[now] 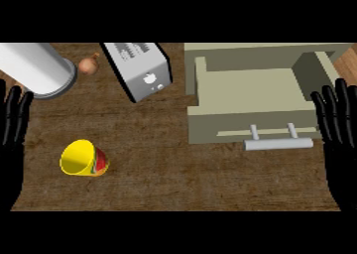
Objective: Pick up the cup, place it into the drawer and close the drawer
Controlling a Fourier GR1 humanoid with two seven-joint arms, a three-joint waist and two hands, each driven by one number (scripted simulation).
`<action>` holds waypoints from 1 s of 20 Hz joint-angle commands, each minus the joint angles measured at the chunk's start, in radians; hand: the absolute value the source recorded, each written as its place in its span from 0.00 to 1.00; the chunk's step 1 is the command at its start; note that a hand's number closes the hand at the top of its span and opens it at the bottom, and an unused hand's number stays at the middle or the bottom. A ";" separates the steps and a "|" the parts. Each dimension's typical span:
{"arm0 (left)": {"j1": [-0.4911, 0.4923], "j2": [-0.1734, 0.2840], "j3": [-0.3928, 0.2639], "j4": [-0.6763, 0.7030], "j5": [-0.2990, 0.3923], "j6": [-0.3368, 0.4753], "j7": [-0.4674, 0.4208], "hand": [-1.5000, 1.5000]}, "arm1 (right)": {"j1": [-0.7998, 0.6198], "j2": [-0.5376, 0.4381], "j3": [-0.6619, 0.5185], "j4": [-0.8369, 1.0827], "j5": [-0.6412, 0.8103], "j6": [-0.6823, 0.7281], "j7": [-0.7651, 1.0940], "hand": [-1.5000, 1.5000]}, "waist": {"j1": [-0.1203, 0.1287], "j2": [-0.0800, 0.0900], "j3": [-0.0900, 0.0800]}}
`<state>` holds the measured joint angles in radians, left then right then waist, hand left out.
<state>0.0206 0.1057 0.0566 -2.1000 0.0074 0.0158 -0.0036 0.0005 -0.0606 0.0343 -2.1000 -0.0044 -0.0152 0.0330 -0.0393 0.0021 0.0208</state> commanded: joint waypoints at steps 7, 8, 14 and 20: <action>0.055 0.153 -0.093 0.146 0.490 -0.489 0.016 0.00 | 0.009 -0.054 0.030 0.044 -0.015 0.086 0.003 0.00 | 0.039 0.013 -0.026; 0.055 0.188 -0.072 0.151 0.564 -0.532 0.042 0.00 | 0.009 -0.057 0.050 0.049 -0.005 0.096 0.009 0.00 | 0.046 0.010 -0.025; -0.084 0.379 0.114 0.484 0.821 -0.759 0.037 0.00 | -0.054 -0.084 -0.001 0.066 -0.058 0.116 0.079 0.00 | 0.028 0.002 -0.022; -0.207 0.394 0.152 0.759 0.684 -0.884 -0.006 0.00 | -0.099 -0.084 -0.045 0.135 -0.074 0.135 0.039 0.00 | 0.032 0.000 -0.021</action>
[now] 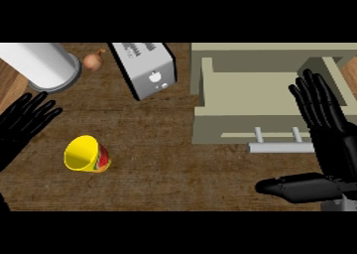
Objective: Pick up the cup, place it into the drawer and close the drawer
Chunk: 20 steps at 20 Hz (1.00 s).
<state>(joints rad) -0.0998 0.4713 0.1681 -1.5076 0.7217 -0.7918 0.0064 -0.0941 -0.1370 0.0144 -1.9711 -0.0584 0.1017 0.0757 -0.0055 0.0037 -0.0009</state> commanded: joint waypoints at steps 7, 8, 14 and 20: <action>-0.109 -0.053 0.055 0.427 -0.411 -0.157 -0.292 0.00 | -0.087 -0.008 -0.023 0.077 0.002 0.030 -0.028 0.00 | -0.002 0.000 0.000; -0.182 -0.026 0.065 0.491 -0.370 -0.140 -0.251 0.00 | -0.109 -0.044 -0.110 0.166 -0.053 0.064 -0.083 0.00 | -0.003 0.001 0.000; -0.220 -0.032 0.021 0.726 -0.665 -0.089 -0.572 0.00 | -0.141 -0.053 -0.111 0.127 -0.048 0.059 -0.028 0.00 | -0.007 0.001 -0.001; -0.269 -0.023 -0.027 0.905 -0.745 -0.043 -0.719 0.00 | -0.114 -0.032 -0.090 0.078 -0.038 0.041 0.005 0.00 | -0.012 0.002 -0.001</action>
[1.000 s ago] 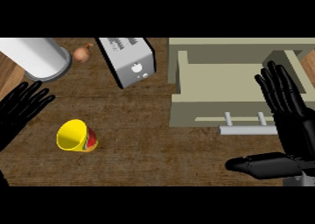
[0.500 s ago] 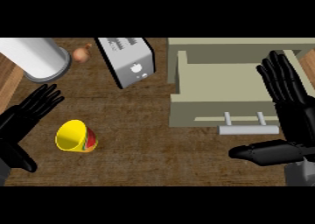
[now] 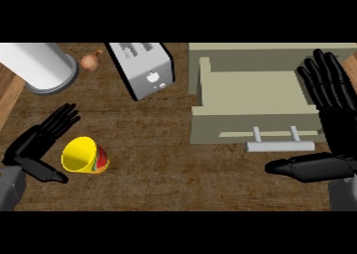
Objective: Pick up the cup, place it into the drawer and close the drawer
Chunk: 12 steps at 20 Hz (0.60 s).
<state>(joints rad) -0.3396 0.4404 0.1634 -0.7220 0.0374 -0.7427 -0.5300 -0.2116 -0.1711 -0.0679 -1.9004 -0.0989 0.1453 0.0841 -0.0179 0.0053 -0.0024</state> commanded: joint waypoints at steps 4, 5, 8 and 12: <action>-0.064 -0.032 -0.067 0.208 -0.129 0.017 -0.284 0.00 | -0.054 -0.004 0.008 -0.002 0.000 0.002 0.029 0.00 | -0.008 0.003 -0.001; -0.018 -0.043 -0.092 0.212 -0.161 0.049 -0.344 0.00 | -0.038 -0.016 -0.009 0.038 0.005 0.014 0.000 0.00 | -0.004 0.004 -0.001; -0.093 0.019 -0.072 0.310 -0.143 0.003 -0.353 0.00 | -0.080 -0.011 -0.021 0.054 -0.010 0.005 0.006 0.00 | -0.018 0.010 -0.003; -0.086 -0.024 -0.101 0.336 -0.162 0.048 -0.423 0.00 | -0.053 0.002 -0.013 0.051 -0.003 -0.002 0.005 0.00 | -0.016 0.008 -0.003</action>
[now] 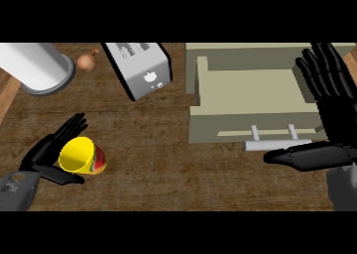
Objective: Pick up the cup, place it into the drawer and close the drawer
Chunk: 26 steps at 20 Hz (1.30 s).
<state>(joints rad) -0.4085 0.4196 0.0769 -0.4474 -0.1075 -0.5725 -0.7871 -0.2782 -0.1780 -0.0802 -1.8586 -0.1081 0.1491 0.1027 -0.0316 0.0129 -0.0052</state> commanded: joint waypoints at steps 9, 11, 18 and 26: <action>-0.044 -0.044 -0.043 0.130 -0.030 -0.084 -0.251 0.00 | -0.001 -0.023 -0.018 0.009 -0.022 0.031 -0.006 0.00 | -0.015 0.006 -0.002; -0.077 -0.063 -0.043 0.141 -0.030 -0.061 -0.245 0.00 | -0.030 -0.007 -0.006 0.018 -0.022 0.023 -0.009 0.00 | -0.015 0.009 -0.002; -0.061 -0.101 -0.077 0.174 -0.054 -0.035 -0.301 0.00 | 0.028 -0.011 -0.016 0.002 -0.025 0.031 -0.014 0.00 | -0.016 0.005 -0.001; -0.104 -0.130 -0.089 0.170 -0.006 -0.219 -0.243 1.00 | -0.018 -0.033 -0.029 -0.016 -0.037 0.027 0.040 0.00 | -0.018 0.002 -0.002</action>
<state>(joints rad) -0.4997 0.3165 -0.0083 -0.2864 -0.1350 -0.5501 -0.9075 -0.2975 -0.2041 -0.1031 -1.8644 -0.1379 0.1738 0.1310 -0.0470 0.0166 -0.0051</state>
